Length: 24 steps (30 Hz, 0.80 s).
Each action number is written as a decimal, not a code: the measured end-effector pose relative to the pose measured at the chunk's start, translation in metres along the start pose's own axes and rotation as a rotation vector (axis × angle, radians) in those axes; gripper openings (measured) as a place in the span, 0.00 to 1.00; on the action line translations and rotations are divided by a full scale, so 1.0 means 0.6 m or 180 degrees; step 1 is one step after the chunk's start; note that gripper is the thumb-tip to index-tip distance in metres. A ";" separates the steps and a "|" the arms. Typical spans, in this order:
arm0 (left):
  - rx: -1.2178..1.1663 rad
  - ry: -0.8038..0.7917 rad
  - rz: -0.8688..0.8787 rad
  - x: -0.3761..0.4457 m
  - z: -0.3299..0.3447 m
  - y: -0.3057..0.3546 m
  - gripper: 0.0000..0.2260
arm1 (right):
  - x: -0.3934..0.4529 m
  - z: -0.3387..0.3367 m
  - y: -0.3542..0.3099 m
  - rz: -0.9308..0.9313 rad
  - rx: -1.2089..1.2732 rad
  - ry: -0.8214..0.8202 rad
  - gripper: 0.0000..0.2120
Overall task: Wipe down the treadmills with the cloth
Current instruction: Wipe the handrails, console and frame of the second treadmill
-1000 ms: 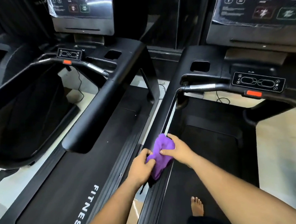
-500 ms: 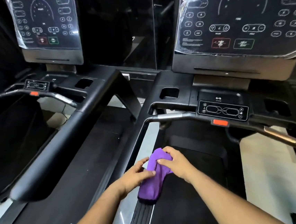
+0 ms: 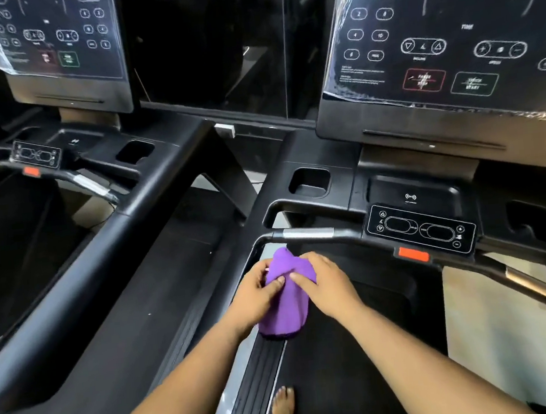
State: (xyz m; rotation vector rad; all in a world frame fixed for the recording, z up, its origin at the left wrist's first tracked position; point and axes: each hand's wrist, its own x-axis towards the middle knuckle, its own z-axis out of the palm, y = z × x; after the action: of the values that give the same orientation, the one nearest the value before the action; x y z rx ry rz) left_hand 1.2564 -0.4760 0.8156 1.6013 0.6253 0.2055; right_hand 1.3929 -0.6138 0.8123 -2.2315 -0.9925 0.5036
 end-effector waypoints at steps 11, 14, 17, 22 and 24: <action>0.2549 0.0627 0.0533 0.231 -0.080 -0.019 0.19 | 0.271 0.010 -0.064 -0.0199 -0.2001 0.0743 0.15; 0.3157 0.0095 0.0159 0.255 -0.094 -0.058 0.34 | 0.281 0.053 -0.054 -0.0159 -0.2559 0.0863 0.17; 0.3166 -0.0097 0.0124 0.255 -0.099 -0.097 0.33 | 0.248 0.108 -0.040 -0.0379 -0.2726 0.0396 0.27; 0.3014 -0.0310 0.0315 0.267 -0.109 -0.107 0.38 | 0.255 0.106 -0.024 -0.0014 -0.2833 -0.0422 0.45; 0.2950 -0.0420 0.0318 0.268 -0.114 -0.105 0.38 | 0.311 0.076 -0.033 0.0253 -0.2654 -0.0978 0.52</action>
State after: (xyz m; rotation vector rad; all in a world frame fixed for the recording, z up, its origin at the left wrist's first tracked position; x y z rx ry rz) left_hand 1.3399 -0.3352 0.7281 2.5144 0.5653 -0.1499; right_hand 1.4769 -0.4435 0.7772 -2.9933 -1.4710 0.5405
